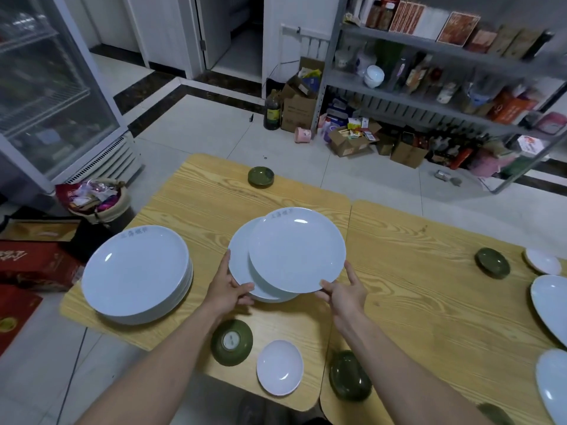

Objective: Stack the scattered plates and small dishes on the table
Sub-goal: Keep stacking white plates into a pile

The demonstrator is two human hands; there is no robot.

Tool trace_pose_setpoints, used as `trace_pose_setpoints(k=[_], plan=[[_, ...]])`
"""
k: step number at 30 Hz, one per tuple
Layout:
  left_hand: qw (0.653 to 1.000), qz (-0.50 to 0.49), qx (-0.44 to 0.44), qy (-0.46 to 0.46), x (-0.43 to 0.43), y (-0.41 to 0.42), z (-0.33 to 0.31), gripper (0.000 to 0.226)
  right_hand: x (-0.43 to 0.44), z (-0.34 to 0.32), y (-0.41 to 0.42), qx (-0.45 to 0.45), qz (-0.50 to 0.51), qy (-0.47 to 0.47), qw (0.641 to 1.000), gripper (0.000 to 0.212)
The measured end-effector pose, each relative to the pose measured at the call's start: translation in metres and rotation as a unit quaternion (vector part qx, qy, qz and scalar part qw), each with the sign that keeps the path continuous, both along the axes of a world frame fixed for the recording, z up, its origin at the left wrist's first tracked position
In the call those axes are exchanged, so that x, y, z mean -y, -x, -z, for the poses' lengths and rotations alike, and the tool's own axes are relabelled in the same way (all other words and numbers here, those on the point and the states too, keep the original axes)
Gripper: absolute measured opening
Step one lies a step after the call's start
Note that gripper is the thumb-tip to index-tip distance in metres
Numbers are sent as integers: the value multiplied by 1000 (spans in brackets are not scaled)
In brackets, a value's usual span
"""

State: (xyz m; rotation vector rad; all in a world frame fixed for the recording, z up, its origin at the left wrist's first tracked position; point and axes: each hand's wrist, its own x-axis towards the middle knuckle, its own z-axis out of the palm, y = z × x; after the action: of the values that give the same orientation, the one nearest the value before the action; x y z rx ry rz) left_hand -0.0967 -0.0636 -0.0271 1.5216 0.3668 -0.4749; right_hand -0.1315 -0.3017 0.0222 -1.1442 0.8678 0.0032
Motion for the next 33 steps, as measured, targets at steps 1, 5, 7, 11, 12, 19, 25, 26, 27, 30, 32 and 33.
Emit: trace_pose_setpoints(k=[1,5,7,11,12,19,25,26,27,30,32,33], plan=[[1000,8,0,-2,-1,0,1,109,-4,2,0,-4,-2,-1,1000,89],[1000,23,-5,-3,-5,-2,3,114,-17,5,-4,-23,-3,-5,1000,88],[999,29,-12,3,-7,-4,3,115,-22,7,-5,-29,-10,0,1000,87],[999,45,-17,18,-12,-6,4,112,-26,11,-11,-29,-26,9,999,86],[999,47,-18,19,-13,-7,5,111,-26,11,-12,-29,-32,13,999,86],[998,63,-15,23,-18,-9,11,108,-28,15,-16,-23,-45,20,999,76],[998,64,-18,22,-19,-10,10,107,-31,21,-21,-43,-27,91,995,65],[998,64,-16,20,-19,-10,9,106,-31,21,-21,-49,-26,110,992,62],[998,65,-15,18,-20,-10,9,106,-31,21,-22,-58,-25,130,990,59],[998,64,-17,16,-20,-10,7,105,-28,21,-21,-83,-25,153,984,50],[998,66,-18,15,-19,-9,7,106,-25,20,-22,-85,-23,150,985,48],[998,66,-19,13,-19,-9,7,106,-25,20,-22,-87,-27,153,984,48]])
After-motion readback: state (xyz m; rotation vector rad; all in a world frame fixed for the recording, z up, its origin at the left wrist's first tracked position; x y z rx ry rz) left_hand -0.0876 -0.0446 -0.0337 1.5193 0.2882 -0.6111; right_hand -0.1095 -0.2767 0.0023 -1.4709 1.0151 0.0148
